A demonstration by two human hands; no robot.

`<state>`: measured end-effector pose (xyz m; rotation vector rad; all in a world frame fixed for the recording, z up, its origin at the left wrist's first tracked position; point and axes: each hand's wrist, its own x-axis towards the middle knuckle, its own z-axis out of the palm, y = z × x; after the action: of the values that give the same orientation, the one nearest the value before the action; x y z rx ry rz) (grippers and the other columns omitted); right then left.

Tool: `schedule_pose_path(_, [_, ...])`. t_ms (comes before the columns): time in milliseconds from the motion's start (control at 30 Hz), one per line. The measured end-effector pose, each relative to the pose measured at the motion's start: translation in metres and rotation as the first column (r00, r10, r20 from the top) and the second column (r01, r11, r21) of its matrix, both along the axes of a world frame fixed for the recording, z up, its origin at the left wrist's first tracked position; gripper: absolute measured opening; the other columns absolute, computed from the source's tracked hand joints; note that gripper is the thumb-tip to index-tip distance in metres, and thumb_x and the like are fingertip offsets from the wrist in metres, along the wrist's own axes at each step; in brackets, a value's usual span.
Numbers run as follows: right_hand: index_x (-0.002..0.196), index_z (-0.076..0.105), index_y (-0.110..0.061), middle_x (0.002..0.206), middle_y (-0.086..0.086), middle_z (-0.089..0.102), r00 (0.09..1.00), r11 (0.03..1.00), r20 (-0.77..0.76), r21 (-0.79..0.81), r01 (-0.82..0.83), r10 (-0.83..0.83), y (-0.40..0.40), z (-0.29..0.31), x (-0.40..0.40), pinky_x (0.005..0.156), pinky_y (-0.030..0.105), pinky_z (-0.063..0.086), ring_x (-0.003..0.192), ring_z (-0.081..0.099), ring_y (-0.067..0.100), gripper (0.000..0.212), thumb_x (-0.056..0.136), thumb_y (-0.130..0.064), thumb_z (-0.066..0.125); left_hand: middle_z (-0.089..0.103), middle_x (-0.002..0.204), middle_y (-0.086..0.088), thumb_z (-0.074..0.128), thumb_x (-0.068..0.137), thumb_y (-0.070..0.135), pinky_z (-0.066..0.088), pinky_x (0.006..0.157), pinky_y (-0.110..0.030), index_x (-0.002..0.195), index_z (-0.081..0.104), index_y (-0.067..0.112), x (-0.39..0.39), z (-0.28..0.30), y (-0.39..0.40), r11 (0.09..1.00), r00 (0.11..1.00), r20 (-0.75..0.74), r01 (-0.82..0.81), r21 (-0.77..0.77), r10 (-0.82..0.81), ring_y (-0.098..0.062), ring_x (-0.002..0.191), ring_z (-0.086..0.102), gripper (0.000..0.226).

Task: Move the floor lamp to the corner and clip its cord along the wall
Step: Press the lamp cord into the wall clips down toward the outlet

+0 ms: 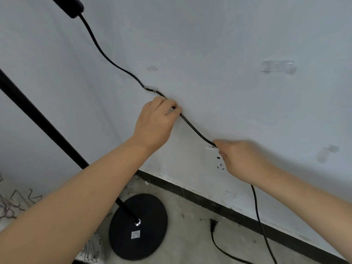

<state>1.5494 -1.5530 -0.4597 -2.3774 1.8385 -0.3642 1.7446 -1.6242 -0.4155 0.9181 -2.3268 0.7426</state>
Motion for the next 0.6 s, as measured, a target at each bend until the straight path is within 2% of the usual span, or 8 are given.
schedule_pose_path(67, [0.11, 0.054, -0.005, 0.078, 0.011, 0.061, 1.0, 0.998, -0.008, 0.061, -0.002, 0.002, 0.003, 0.003, -0.002, 0.058, 0.032, 0.038, 0.069, 0.051, 0.029, 0.024, 0.091, -0.004, 0.039, 0.075, 0.071, -0.018, 0.077, 0.051, -0.02, 0.056, 0.053, -0.034, 0.075, 0.074, -0.002, -0.003, -0.001, 0.001, 1.0, 0.999, 0.035, -0.011, 0.013, 0.011, -0.034, 0.065, 0.07, 0.029])
schedule_pose_path(100, [0.112, 0.054, -0.006, 0.082, 0.014, 0.063, 1.0, 0.996, -0.011, 0.091, -0.003, 0.004, 0.006, 0.006, -0.003, 0.06, 0.032, 0.039, 0.071, 0.051, 0.03, 0.025, 0.093, -0.006, 0.038, 0.074, 0.069, -0.017, 0.077, 0.052, -0.019, 0.056, 0.053, -0.035, 0.072, 0.074, -0.002, -0.005, 0.0, 0.002, 1.0, 0.999, 0.05, -0.019, 0.02, 0.018, -0.033, 0.063, 0.069, 0.027])
schedule_pose_path(200, [0.102, 0.055, -0.006, 0.064, 0.005, 0.05, 1.0, 0.982, 0.002, 0.19, 0.011, -0.012, 0.019, 0.024, -0.011, 0.052, 0.03, 0.03, 0.062, 0.044, 0.025, 0.021, 0.095, -0.011, 0.036, 0.074, 0.067, -0.015, 0.075, 0.059, -0.012, 0.056, 0.058, -0.038, 0.07, 0.074, 0.0, -0.011, 0.005, 0.007, 0.999, 0.995, 0.095, 0.006, 0.04, -0.009, -0.032, 0.063, 0.069, 0.016])
schedule_pose_path(267, [0.095, 0.058, -0.007, 0.057, -0.001, 0.045, 0.998, 0.967, 0.043, 0.249, 0.043, -0.055, 0.026, 0.044, -0.024, 0.045, 0.023, 0.035, 0.045, 0.049, 0.021, 0.022, 0.095, -0.016, 0.038, 0.074, 0.068, -0.016, 0.069, 0.071, 0.002, 0.056, 0.063, -0.041, 0.07, 0.073, 0.0, -0.018, 0.01, 0.014, 0.996, 0.991, 0.119, 0.061, 0.069, -0.069, -0.032, 0.066, 0.069, 0.005])
schedule_pose_path(300, [0.093, 0.061, -0.009, 0.056, -0.002, 0.046, 0.993, 0.964, 0.071, 0.256, 0.069, -0.09, 0.03, 0.056, -0.033, 0.044, 0.019, 0.037, 0.037, 0.051, 0.014, 0.023, 0.094, -0.019, 0.04, 0.073, 0.068, -0.017, 0.063, 0.076, 0.008, 0.056, 0.063, -0.042, 0.072, 0.073, -0.002, -0.024, 0.012, 0.018, 0.991, 0.99, 0.1, 0.091, 0.099, -0.101, -0.033, 0.067, 0.069, 0.015])
schedule_pose_path(433, [0.07, 0.062, -0.019, 0.043, -0.004, 0.045, 0.947, 0.966, 0.241, 0.201, 0.165, -0.212, 0.047, 0.104, -0.067, 0.043, 0.019, 0.04, 0.023, 0.049, 0.002, 0.022, 0.088, -0.026, 0.053, 0.072, 0.072, -0.023, 0.045, 0.083, 0.017, 0.054, 0.064, -0.045, 0.08, 0.07, -0.006, -0.055, 0.029, 0.03, 0.971, 0.984, -0.059, 0.173, 0.167, -0.165, -0.038, 0.068, 0.066, 0.034])
schedule_pose_path(533, [0.059, 0.059, -0.022, 0.03, -0.007, 0.049, 0.93, 0.976, 0.296, 0.073, 0.205, -0.218, 0.054, 0.131, -0.083, 0.041, 0.018, 0.041, 0.023, 0.046, 0.0, 0.026, 0.085, -0.023, 0.056, 0.071, 0.075, -0.027, 0.055, 0.085, 0.009, 0.053, 0.064, -0.045, 0.082, 0.071, -0.007, -0.075, 0.041, 0.033, 0.959, 0.961, -0.17, 0.243, 0.143, -0.218, -0.04, 0.068, 0.064, 0.023])
schedule_pose_path(600, [0.057, 0.057, -0.023, 0.033, -0.005, 0.048, 0.929, 0.974, 0.319, -0.062, 0.219, -0.189, 0.056, 0.141, -0.089, 0.037, 0.007, 0.039, 0.028, 0.046, -0.004, 0.027, 0.083, -0.019, 0.058, 0.071, 0.08, -0.027, 0.057, 0.084, 0.003, 0.051, 0.067, -0.042, 0.085, 0.072, -0.006, -0.084, 0.044, 0.033, 0.956, 0.944, -0.253, 0.253, 0.15, -0.21, -0.04, 0.073, 0.063, 0.017])
